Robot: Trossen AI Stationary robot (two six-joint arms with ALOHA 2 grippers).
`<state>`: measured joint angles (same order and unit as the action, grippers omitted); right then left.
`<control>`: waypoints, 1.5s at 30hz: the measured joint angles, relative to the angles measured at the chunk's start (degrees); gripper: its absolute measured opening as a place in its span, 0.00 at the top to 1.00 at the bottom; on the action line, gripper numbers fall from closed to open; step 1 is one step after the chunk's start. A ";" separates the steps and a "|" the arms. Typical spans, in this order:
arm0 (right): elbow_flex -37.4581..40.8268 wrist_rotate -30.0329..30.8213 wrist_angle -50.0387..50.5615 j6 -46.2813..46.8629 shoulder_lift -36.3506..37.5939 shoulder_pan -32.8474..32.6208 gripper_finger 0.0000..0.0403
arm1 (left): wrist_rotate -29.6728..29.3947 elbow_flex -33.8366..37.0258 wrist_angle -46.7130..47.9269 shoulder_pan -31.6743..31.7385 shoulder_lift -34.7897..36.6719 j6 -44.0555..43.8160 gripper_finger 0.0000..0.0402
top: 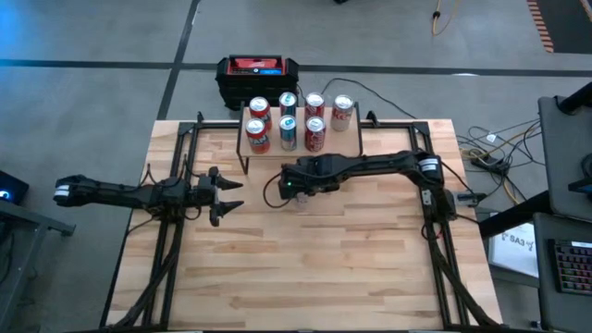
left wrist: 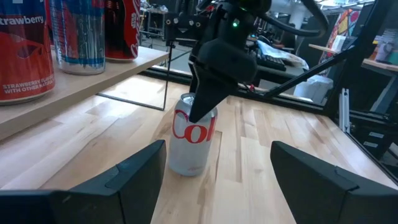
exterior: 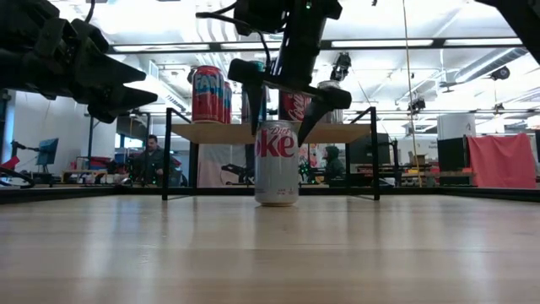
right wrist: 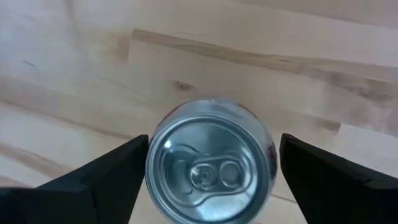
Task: Place canned beverage on shelf
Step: Put the red and silver soda can on the shelf aligned with the other red and silver soda can
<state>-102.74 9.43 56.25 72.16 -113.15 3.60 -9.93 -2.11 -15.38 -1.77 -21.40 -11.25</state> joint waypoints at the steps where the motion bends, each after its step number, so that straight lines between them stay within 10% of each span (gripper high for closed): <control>1: 0.00 -0.02 0.00 -0.04 -0.13 0.00 0.17 | -0.01 0.00 0.00 0.00 0.00 0.00 0.32; 30: -4.73 -12.62 -0.21 -46.71 -0.65 0.04 0.26 | -0.01 0.00 0.01 -0.01 -0.01 0.00 0.32; 45: -3.19 -15.44 2.13 -51.21 -0.59 0.02 0.22 | -0.02 0.00 0.00 -0.01 -0.03 0.00 0.32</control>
<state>-105.93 -6.01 58.38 20.95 -113.74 3.62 -9.96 -2.11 -15.38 -1.78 -21.43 -11.25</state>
